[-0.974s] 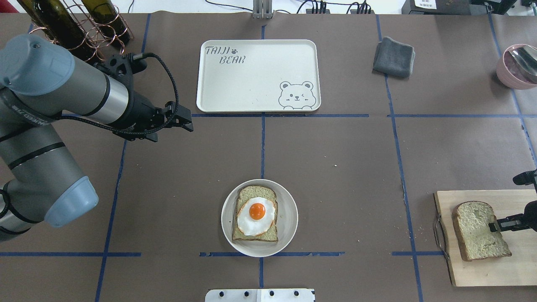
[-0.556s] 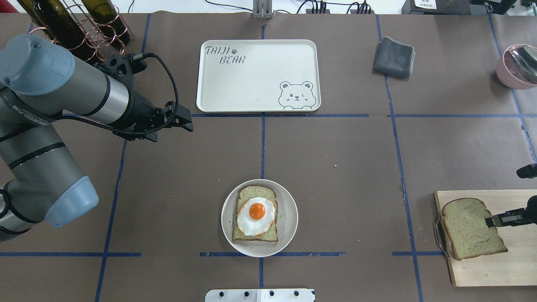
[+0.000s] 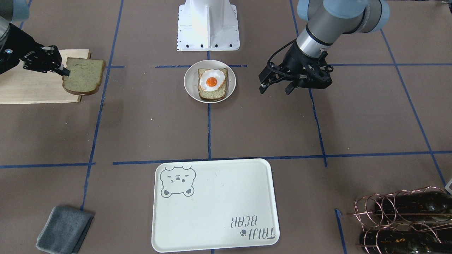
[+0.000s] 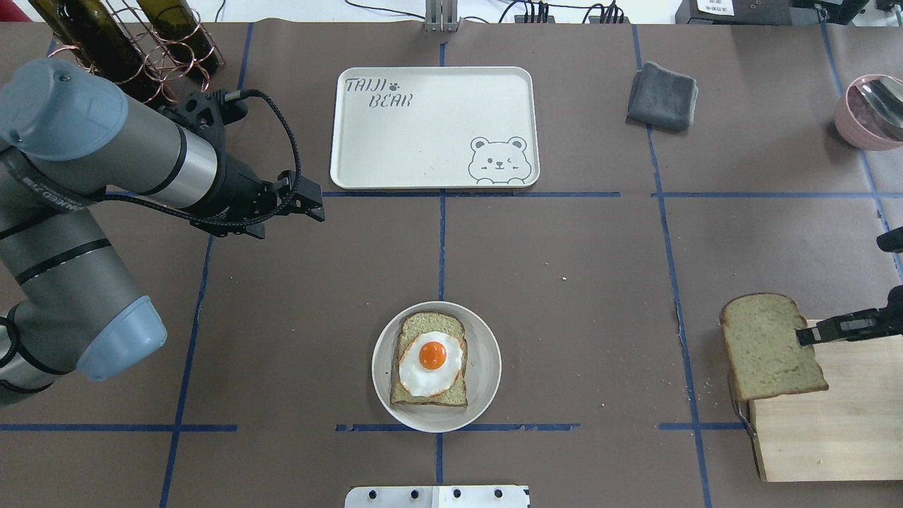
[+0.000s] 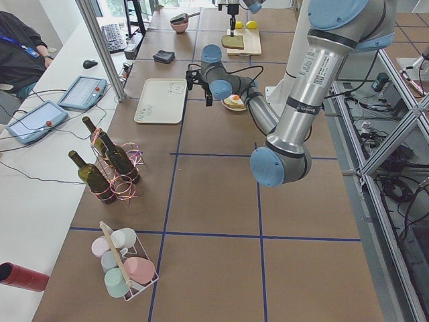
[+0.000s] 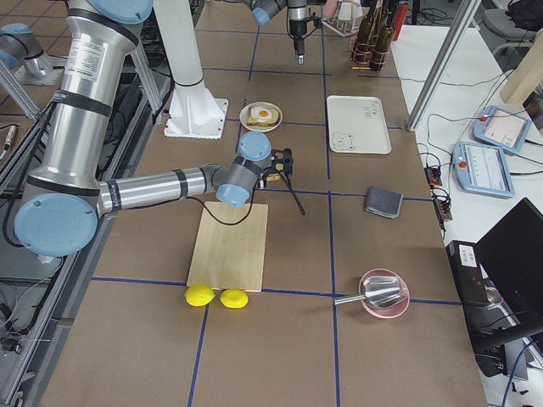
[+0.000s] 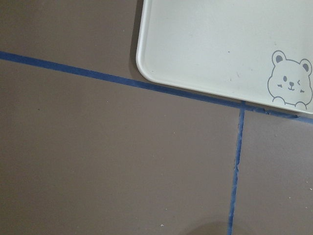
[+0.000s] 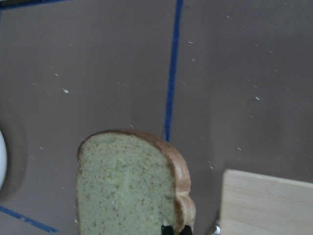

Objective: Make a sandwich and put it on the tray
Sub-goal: 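Carry the bread slice with the right gripper over the egg toast, then lower the bread onto the egg and open the right gripper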

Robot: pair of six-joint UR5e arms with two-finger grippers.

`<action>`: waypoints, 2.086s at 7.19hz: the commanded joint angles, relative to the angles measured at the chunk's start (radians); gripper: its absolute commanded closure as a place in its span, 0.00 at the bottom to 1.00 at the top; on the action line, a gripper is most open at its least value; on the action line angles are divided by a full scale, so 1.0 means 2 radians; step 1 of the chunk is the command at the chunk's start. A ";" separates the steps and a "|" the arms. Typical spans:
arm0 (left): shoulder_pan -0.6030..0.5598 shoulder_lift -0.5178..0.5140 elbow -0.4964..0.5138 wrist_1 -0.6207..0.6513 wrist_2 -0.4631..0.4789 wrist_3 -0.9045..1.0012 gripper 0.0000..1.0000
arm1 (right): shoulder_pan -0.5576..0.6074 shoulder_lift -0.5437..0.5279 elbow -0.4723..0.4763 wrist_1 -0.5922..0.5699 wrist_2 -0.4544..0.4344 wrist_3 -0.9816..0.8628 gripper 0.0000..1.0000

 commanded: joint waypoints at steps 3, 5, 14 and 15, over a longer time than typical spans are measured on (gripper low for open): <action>0.000 0.003 0.002 -0.001 -0.001 0.001 0.00 | -0.158 0.177 -0.032 -0.051 -0.129 0.133 1.00; 0.000 0.006 0.003 -0.001 -0.001 0.003 0.00 | -0.238 0.245 -0.034 -0.131 -0.219 0.137 1.00; 0.000 0.004 0.012 -0.002 -0.001 0.004 0.00 | -0.272 0.309 -0.088 -0.178 -0.257 0.135 0.00; 0.001 0.002 0.013 -0.002 -0.001 0.004 0.00 | -0.262 0.309 -0.075 -0.180 -0.251 0.135 0.00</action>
